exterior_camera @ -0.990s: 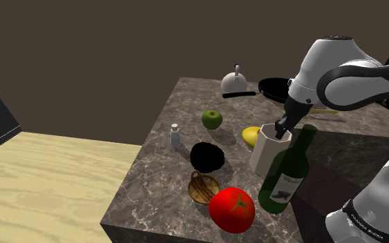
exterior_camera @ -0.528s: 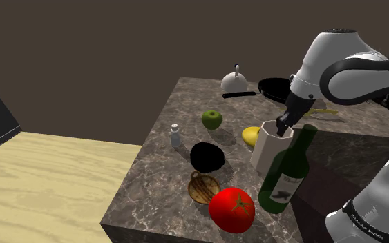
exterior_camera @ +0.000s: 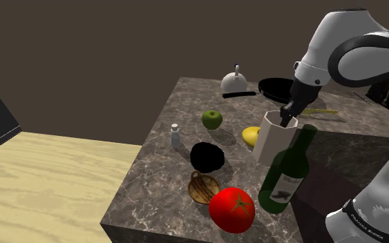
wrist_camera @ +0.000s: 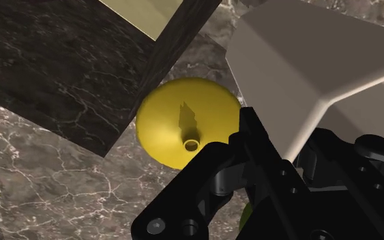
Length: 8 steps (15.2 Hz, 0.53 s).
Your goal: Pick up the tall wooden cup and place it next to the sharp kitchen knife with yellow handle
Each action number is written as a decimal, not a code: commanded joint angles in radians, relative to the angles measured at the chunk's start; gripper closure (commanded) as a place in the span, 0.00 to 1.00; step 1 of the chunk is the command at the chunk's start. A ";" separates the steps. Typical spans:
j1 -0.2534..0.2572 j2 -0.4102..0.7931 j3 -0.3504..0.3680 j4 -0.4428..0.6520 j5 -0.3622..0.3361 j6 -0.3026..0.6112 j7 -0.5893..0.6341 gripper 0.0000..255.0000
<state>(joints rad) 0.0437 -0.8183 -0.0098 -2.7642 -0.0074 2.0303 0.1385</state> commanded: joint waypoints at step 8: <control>0.001 -0.020 0.001 0.110 0.001 -0.129 0.001 1.00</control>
<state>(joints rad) 0.0452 -0.8365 -0.0074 -2.6697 -0.0056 1.9176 0.1403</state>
